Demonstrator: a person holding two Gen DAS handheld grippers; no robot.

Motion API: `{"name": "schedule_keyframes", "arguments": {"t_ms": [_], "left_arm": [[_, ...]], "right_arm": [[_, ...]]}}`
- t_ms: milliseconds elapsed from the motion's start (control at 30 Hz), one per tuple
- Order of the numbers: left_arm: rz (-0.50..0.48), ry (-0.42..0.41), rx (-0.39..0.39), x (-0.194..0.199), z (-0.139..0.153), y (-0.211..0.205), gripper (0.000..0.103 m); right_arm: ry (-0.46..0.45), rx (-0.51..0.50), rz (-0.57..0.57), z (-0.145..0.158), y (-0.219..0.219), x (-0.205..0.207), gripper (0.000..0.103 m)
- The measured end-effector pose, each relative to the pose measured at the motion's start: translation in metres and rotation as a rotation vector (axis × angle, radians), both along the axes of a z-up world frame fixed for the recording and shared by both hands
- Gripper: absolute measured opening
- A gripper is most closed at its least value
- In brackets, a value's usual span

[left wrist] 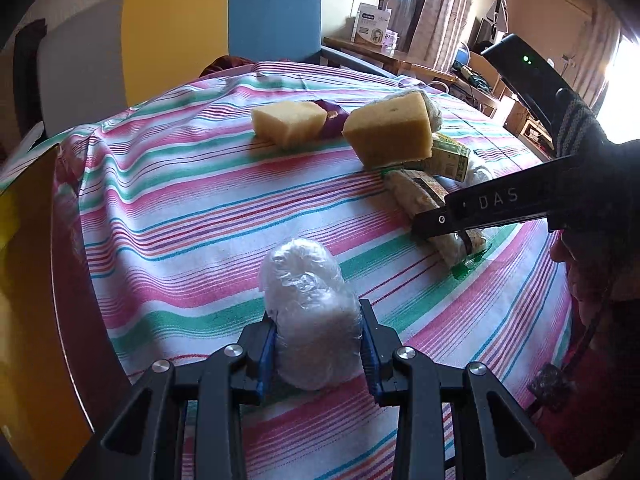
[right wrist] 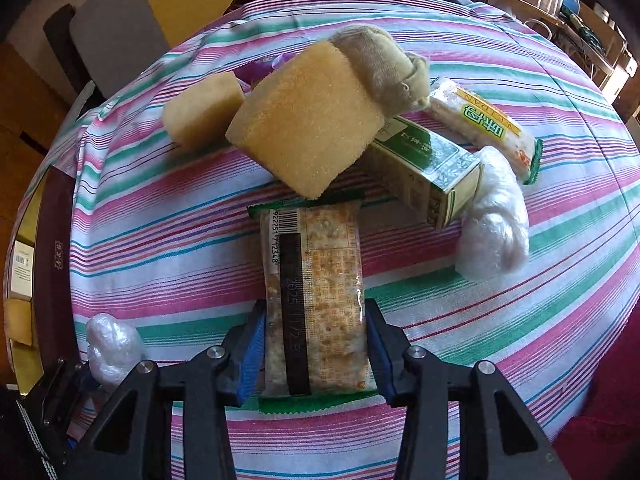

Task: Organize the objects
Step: 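Lift the wrapped ball with left while right grasps the cracker packet, then carry the wrapped ball into the tray with left and release it by the sponge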

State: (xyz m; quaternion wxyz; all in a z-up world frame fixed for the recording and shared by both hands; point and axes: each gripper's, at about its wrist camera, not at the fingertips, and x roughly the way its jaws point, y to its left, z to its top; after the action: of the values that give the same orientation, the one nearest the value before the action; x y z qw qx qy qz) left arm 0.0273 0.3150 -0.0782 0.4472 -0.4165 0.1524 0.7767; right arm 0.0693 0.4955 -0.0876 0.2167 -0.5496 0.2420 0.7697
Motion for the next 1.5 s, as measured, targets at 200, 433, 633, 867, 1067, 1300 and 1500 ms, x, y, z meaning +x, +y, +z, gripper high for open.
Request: {"name": "schedule_keyframes", "arguments": {"t_ms": [200,433,633,867,1067,1300,1500], "left_arm": [[0.01,-0.006,-0.004,0.005,0.003,-0.011,0.036],[-0.001,0.016,0.02,0.012,0.018,-0.02,0.036],[0.033,0.042,0.091,0.009,0.058,-0.053,0.036],[0.3,0.068,0.112,-0.042,0.091,-0.162,0.036],[0.51,0.083,-0.025,-0.084,0.071,-0.247,0.036],[0.597,0.04,-0.095,-0.102,0.04,-0.281,0.036],[0.609,0.031,-0.121,-0.102,0.035,-0.286,0.04]], "right_arm": [[-0.023,0.045,0.028,0.0,-0.004,-0.003,0.047],[-0.033,0.075,0.048,0.001,-0.005,-0.003,0.047],[-0.036,0.086,0.056,0.002,-0.002,-0.001,0.047],[-0.044,0.111,0.072,0.005,0.0,0.001,0.047],[-0.048,0.122,0.08,0.007,0.004,0.003,0.046],[-0.05,0.13,0.085,0.01,0.012,0.008,0.046],[-0.05,0.133,0.086,0.011,0.016,0.015,0.046]]}}
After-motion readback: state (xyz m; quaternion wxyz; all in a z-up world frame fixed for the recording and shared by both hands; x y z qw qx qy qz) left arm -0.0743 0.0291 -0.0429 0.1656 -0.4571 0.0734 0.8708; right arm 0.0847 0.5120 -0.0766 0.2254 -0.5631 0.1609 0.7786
